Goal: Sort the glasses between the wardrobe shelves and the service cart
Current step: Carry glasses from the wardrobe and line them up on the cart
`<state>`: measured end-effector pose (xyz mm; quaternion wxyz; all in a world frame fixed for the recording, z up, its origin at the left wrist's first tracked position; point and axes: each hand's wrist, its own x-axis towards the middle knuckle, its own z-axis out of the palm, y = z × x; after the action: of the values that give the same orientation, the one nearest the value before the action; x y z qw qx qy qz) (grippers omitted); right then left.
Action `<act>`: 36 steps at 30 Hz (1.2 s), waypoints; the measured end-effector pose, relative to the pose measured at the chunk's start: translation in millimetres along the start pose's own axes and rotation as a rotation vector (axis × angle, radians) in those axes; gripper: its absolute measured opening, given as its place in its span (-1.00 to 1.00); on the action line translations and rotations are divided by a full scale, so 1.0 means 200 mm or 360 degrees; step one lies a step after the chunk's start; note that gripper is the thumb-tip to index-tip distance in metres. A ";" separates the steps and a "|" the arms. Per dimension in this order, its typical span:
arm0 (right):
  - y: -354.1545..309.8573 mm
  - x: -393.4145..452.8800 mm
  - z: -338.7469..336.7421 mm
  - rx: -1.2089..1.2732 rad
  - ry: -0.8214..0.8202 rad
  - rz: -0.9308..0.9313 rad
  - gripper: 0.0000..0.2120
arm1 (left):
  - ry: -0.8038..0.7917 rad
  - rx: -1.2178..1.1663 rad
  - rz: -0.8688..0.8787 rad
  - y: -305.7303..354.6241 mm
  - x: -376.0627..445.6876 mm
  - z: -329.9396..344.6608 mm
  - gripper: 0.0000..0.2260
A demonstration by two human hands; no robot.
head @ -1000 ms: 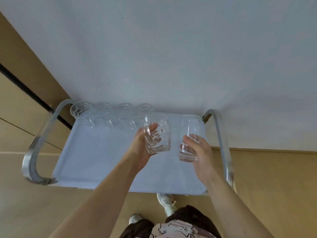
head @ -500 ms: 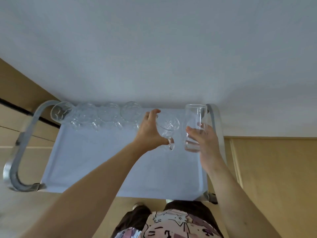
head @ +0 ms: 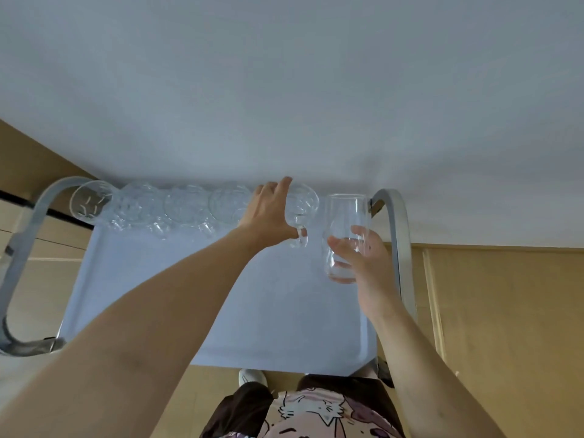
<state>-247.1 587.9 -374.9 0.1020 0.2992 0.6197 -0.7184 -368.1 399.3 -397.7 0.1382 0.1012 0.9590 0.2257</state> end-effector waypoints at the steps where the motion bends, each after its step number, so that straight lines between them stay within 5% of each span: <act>1: 0.00 0.00 0.00 -0.0009 0.0002 -0.0003 -0.28 | 0.0019 0.0050 0.0003 -0.01 0.01 0.01 -0.05; 6: 0.04 0.03 0.00 0.0016 0.0016 0.0004 -0.29 | 0.0143 0.0095 -0.0059 -0.05 0.03 0.08 -0.40; 10: 0.06 0.05 0.00 0.0008 0.0017 0.0017 -0.26 | 0.0095 0.0133 -0.0104 -0.07 0.02 0.12 -0.46; 16: 0.05 0.06 0.00 0.0028 0.0006 0.0036 -0.28 | 0.0034 0.0137 -0.0174 -0.05 0.01 0.11 -0.37; 21: 0.02 0.01 0.02 0.0043 -0.0006 0.0032 -0.28 | -0.0201 0.0412 -0.0083 -0.01 -0.01 0.07 0.08; 28: 0.02 -0.02 0.02 0.0006 -0.0028 0.0052 -0.26 | -0.0280 0.0752 0.0303 0.01 0.03 0.00 -0.12; 36: 0.06 -0.02 0.04 0.0012 -0.0046 0.0057 -0.23 | -0.0264 0.0672 0.0198 0.01 0.07 -0.01 -0.14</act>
<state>-240.0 577.3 -381.2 0.1227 0.3000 0.6101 -0.7230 -382.4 403.9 -397.5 0.1781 0.2049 0.9623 0.0192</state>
